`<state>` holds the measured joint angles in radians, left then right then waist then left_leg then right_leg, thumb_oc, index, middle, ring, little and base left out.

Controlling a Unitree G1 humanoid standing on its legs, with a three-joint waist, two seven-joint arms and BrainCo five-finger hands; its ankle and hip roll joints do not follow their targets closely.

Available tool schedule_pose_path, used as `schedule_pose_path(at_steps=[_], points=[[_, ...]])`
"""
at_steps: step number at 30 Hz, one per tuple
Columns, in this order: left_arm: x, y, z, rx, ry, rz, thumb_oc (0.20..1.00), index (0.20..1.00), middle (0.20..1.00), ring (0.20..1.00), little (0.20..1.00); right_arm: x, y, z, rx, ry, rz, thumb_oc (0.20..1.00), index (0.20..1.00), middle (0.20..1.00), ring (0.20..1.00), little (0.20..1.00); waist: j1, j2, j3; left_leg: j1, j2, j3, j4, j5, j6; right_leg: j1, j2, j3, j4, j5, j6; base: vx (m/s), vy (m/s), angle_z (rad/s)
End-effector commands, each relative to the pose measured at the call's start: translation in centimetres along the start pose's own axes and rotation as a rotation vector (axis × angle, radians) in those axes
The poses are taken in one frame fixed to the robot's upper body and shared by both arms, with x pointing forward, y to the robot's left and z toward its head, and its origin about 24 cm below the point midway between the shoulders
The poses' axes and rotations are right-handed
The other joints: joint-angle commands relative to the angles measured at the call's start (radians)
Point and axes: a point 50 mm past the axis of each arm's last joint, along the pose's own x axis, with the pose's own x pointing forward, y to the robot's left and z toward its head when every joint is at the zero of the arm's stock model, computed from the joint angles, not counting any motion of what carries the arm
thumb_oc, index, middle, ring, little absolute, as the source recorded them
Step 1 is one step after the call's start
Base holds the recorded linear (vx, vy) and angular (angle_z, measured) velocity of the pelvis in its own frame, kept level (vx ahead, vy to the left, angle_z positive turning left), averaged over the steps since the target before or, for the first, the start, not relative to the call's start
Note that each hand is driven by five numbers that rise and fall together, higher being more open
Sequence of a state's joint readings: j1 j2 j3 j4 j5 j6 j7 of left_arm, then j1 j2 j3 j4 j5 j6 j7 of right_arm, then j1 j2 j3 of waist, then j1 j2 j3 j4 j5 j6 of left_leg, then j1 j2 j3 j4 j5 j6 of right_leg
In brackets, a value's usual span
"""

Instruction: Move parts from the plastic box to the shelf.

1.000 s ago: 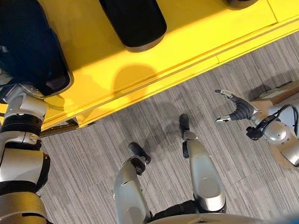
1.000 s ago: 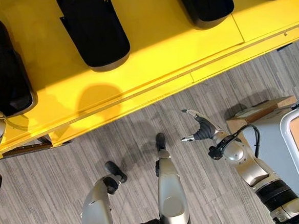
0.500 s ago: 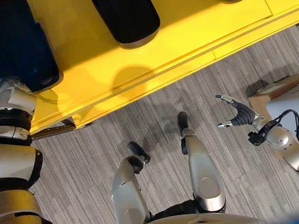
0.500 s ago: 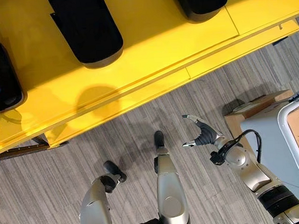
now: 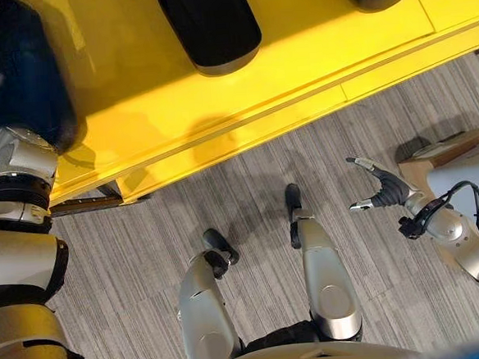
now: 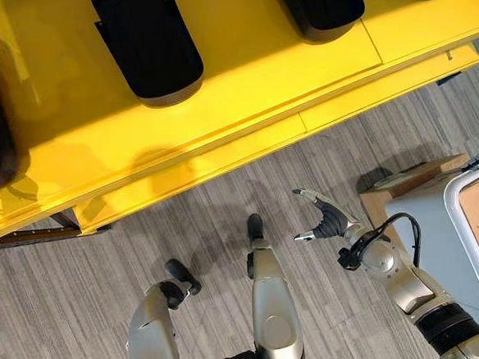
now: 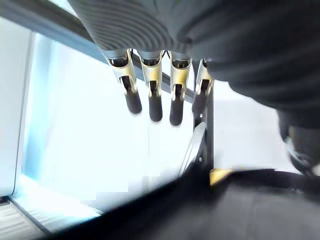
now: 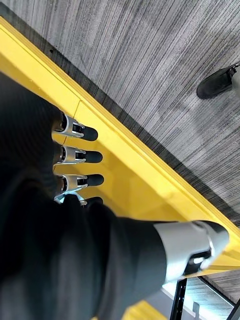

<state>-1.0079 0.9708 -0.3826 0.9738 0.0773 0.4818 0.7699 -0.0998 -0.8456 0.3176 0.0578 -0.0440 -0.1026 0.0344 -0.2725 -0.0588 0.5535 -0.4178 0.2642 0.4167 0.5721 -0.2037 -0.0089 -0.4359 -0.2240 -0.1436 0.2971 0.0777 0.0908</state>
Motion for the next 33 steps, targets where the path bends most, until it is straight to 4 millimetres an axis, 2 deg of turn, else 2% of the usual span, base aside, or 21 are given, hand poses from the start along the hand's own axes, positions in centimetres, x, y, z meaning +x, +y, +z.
schedule_pose_path(at_steps=[1, 4, 7, 12, 16, 19, 23, 28, 29, 30, 31, 33], points=[[2.6, 3.8, -0.8, -0.023, 0.021, 0.17, 1.0, 1.0, 1.0, 1.0, 1.0, -0.7, -1.6, 0.0, -0.045, -0.005, -0.07, 1.0, 1.0, 1.0, 1.0, 1.0, 0.015, -0.024, -0.034, 0.085, 0.007, -0.004, -0.003, 0.002, -0.051, 0.007, -0.091, 0.065, 0.024, 0.045, 0.127, 0.0, -0.04, 0.07], [2.7, 4.2, -0.4, -0.062, 0.03, 0.194, 1.0, 1.0, 1.0, 1.0, 1.0, -0.8, -1.3, -0.2, -0.043, 0.001, -0.074, 1.0, 1.0, 1.0, 1.0, 1.0, 0.013, -0.025, -0.034, 0.092, 0.009, -0.004, -0.004, 0.002, -0.051, 0.012, -0.091, 0.064, 0.026, 0.045, 0.126, 0.0, -0.04, 0.04], [3.0, 4.5, -0.1, -0.182, 0.082, 0.19, 1.0, 1.0, 1.0, 1.0, 1.0, -0.9, -0.7, -0.4, -0.04, 0.008, -0.083, 1.0, 1.0, 1.0, 1.0, 1.0, 0.014, -0.024, -0.034, 0.105, 0.007, -0.007, -0.009, 0.003, -0.049, 0.023, -0.09, 0.062, 0.031, 0.042, 0.126, 0.0, -0.067, 0.02], [3.0, 4.8, 1.0, -0.226, 0.046, 0.207, 1.0, 1.0, 1.0, 1.0, 1.0, -0.9, 0.0, -0.4, -0.036, 0.006, -0.083, 1.0, 1.0, 1.0, 1.0, 1.0, 0.014, -0.027, -0.034, 0.123, 0.003, -0.008, -0.023, 0.008, -0.049, 0.04, -0.089, 0.056, 0.029, 0.047, 0.125, 0.0, -0.059, 0.02], [3.0, 5.8, 2.1, -0.294, 0.002, 0.288, 1.0, 1.0, 1.0, 1.0, 1.0, -1.0, 0.9, -0.6, -0.018, 0.009, -0.078, 1.0, 1.0, 1.0, 1.0, 1.0, 0.018, -0.029, -0.042, 0.139, -0.001, -0.009, -0.043, 0.016, -0.047, 0.051, -0.088, 0.05, 0.031, 0.051, 0.126, 0.0, -0.084, 0.02], [2.8, 7.4, 3.6, -0.408, -0.041, 0.43, 1.0, 1.0, 1.0, 1.0, 1.0, -1.3, 2.3, -0.6, 0.015, 0.009, -0.081, 1.0, 1.0, 1.0, 1.0, 1.0, 0.03, -0.034, -0.052, 0.157, -0.009, -0.014, -0.074, 0.028, -0.047, 0.071, -0.085, 0.037, 0.024, 0.05, 0.128, 0.0, -0.155, 0.09], [2.1, 8.3, 5.1, -0.495, -0.139, 0.507, 1.0, 1.0, 1.0, 1.0, 1.0, -1.7, 3.9, -0.9, 0.049, 0.021, -0.08, 1.0, 1.0, 1.0, 1.0, 1.0, 0.048, -0.038, -0.069, 0.186, -0.019, -0.022, -0.12, 0.046, -0.049, 0.103, -0.084, 0.013, 0.01, 0.046, 0.132, 0.01, -0.176, 0.14], [0.4, 7.6, 6.5, -0.563, -0.285, 0.446, 1.0, 1.0, 1.0, 1.0, 1.0, -2.0, 5.2, -0.9, 0.078, 0.027, -0.07, 1.0, 1.0, 1.0, 1.0, 1.0, 0.072, -0.036, -0.091, 0.228, -0.033, -0.027, -0.185, 0.073, -0.054, 0.147, -0.082, -0.018, -0.016, 0.036, 0.136, 0.0, -0.154, 0.12], [-0.5, 6.9, 6.9, -0.589, -0.346, 0.398, 1.0, 1.0, 1.0, 1.0, 1.0, -2.1, 5.6, -0.8, 0.09, 0.023, -0.067, 1.0, 1.0, 1.0, 1.0, 1.0, 0.08, -0.04, -0.099, 0.236, -0.039, -0.013, -0.215, 0.109, -0.046, 0.158, -0.084, -0.039, -0.036, 0.051, 0.125, -0.06, -0.297, 0.11], [-2.6, 5.7, 7.0, -0.616, -0.436, 0.323, 1.0, 1.0, 1.0, 1.0, 1.0, -2.3, 6.4, -0.6, 0.107, 0.023, -0.053, 1.0, 1.0, 1.0, 1.0, 1.0, 0.098, -0.039, -0.121, 0.268, -0.049, -0.016, -0.265, 0.13, -0.051, 0.194, -0.079, -0.065, -0.061, 0.037, 0.126, -0.06, -0.27, 0.19], [-2.7, 5.6, 6.9, -0.617, -0.44, 0.318, 1.0, 1.0, 1.0, 1.0, 1.0, -2.3, 6.4, -0.5, 0.105, 0.022, -0.051, 1.0, 1.0, 1.0, 1.0, 1.0, 0.098, -0.039, -0.123, 0.271, -0.051, -0.016, -0.27, 0.133, -0.051, 0.197, -0.079, -0.067, -0.063, 0.036, 0.126, 0.04, -0.221, 0.15], [-4.8, 4.5, 6.5, -0.641, -0.518, 0.228, 1.0, 1.0, 1.0, 1.0, 1.0, -2.4, 6.8, -0.4, 0.109, 0.023, -0.042, 1.0, 1.0, 1.0, 1.0, 1.0, 0.116, -0.033, -0.147, 0.306, -0.058, -0.02, -0.322, 0.154, -0.058, 0.239, -0.069, -0.091, -0.092, 0.021, 0.129, 0.03, -0.125, 0.05]])
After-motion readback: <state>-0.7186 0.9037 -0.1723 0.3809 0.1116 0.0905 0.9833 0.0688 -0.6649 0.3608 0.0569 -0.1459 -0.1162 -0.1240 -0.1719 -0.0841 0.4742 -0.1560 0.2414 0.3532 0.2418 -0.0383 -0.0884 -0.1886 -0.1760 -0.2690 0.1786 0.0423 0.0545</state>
